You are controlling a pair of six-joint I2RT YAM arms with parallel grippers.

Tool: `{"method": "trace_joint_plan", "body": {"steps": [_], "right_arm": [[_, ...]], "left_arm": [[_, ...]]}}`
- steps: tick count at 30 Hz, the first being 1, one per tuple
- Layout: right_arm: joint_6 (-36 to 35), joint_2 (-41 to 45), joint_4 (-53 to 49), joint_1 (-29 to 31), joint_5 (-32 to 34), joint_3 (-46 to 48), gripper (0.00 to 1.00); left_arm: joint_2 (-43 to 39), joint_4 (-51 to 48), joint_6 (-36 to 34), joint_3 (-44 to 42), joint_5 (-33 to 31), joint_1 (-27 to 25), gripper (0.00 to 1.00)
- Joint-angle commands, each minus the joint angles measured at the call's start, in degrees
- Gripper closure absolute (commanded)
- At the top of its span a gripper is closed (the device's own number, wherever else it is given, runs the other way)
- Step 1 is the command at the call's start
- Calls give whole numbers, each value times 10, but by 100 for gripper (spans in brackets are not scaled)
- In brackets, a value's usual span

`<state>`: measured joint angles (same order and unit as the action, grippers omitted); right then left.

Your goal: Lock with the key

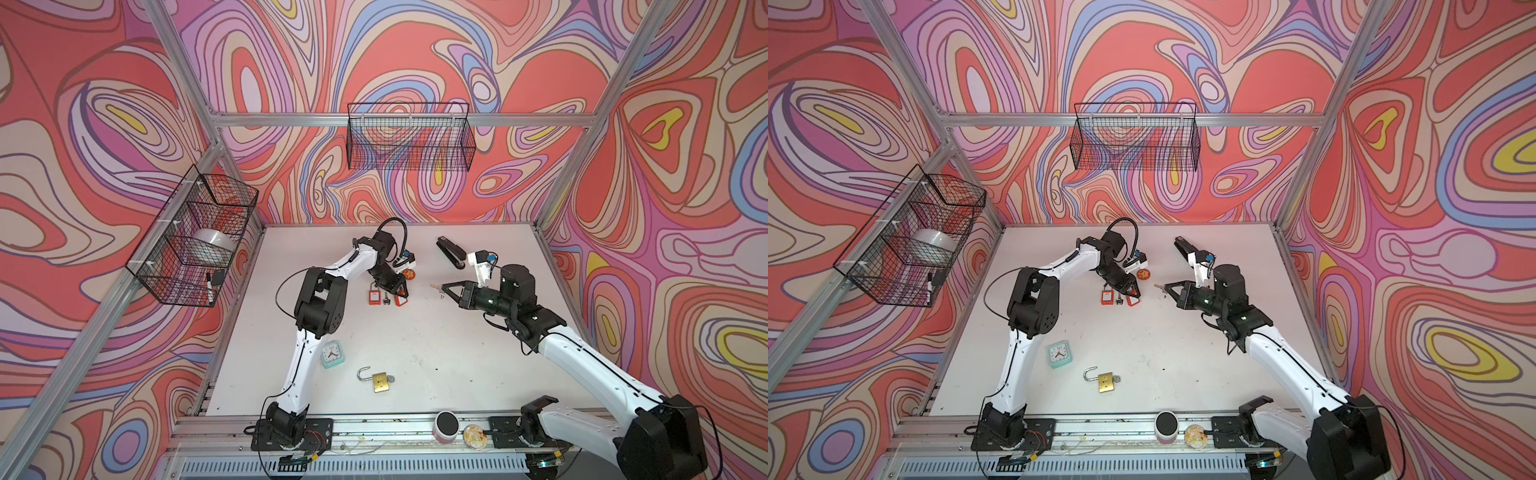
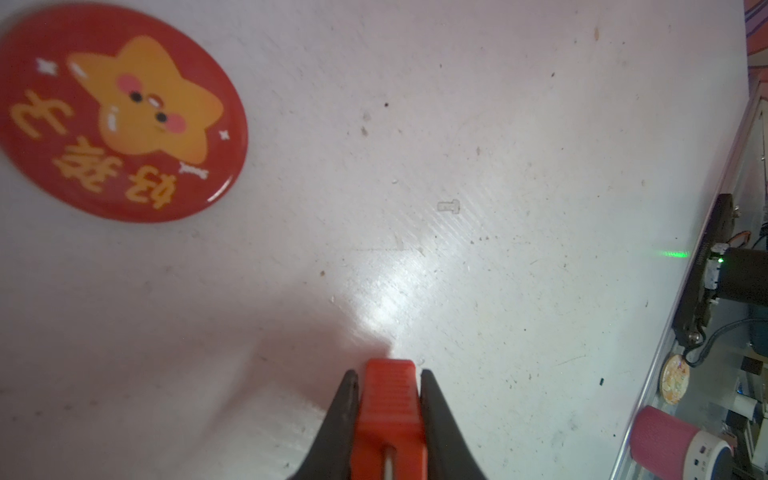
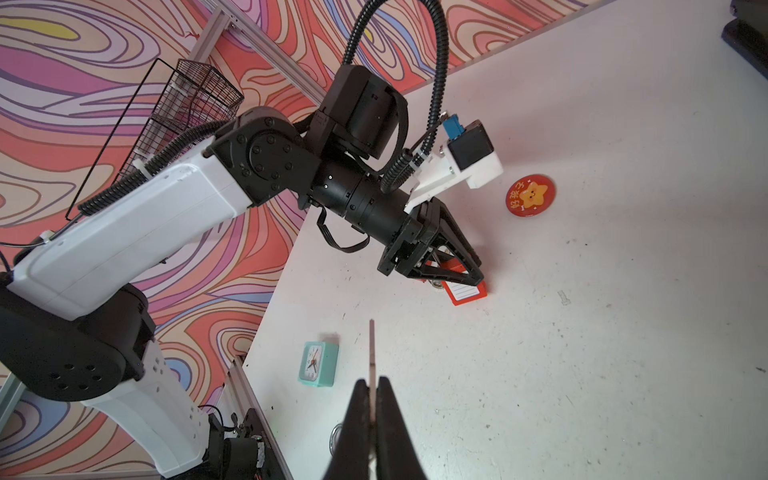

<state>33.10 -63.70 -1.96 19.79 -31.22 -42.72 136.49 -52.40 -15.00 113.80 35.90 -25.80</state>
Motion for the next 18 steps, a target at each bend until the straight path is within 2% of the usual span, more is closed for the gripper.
{"method": "trace_joint_plan", "body": {"steps": [1, 6, 18], "right_arm": [[-16, 6, -14, -4, 9, -14, 100], [-18, 4, -18, -4, 11, -17, 100], [-17, 5, -15, -4, 9, -16, 100]], "left_arm": [[19, -31, -17, 12, -18, -5, 74], [13, -10, -6, 12, 6, -5, 66], [18, 17, 22, 31, -7, -5, 50]]}}
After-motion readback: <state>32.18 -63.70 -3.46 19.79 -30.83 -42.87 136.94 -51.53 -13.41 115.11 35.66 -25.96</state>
